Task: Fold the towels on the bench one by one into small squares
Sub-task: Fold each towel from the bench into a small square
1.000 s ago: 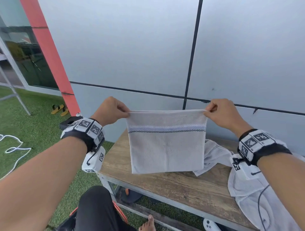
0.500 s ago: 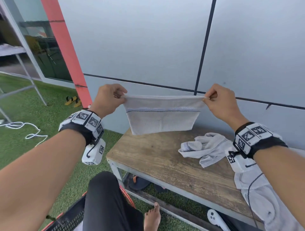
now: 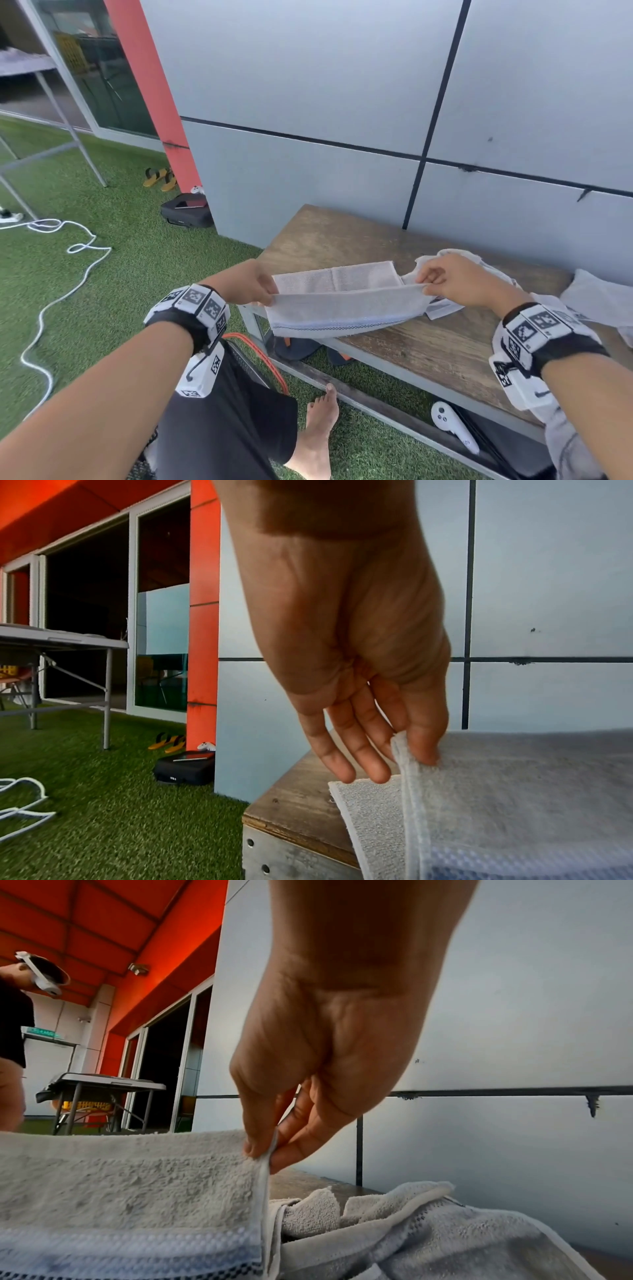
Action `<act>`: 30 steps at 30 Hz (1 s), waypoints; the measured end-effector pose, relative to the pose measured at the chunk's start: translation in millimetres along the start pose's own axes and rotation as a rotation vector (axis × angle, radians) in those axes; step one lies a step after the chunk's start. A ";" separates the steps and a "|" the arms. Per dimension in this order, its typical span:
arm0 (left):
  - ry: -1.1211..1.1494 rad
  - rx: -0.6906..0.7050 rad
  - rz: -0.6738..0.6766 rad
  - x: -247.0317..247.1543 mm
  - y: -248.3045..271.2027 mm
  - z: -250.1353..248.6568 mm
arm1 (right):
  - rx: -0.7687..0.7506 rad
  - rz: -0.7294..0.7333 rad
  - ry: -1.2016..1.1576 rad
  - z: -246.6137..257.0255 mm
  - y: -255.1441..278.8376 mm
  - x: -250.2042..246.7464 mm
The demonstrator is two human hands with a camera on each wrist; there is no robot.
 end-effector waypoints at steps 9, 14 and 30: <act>0.086 -0.139 -0.211 -5.7 -48.3 29.0 | 0.002 -0.215 0.032 10.3 -66.3 1.1; 0.122 -0.204 -0.300 5.2 -80.8 40.8 | 0.029 -0.220 0.094 -3.4 -114.7 20.8; 0.115 -0.327 -0.299 30.1 -140.3 63.2 | 0.140 -0.157 0.174 -45.3 -165.1 71.6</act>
Point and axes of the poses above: each hand's wrist, its own y-axis away from the middle knuckle, its own x-axis out of the palm, z = x × y, the point moved 5 cm from there along -y, towards the middle knuckle, and after that the axes turned 4 degrees about -y, right-handed, at the moved point
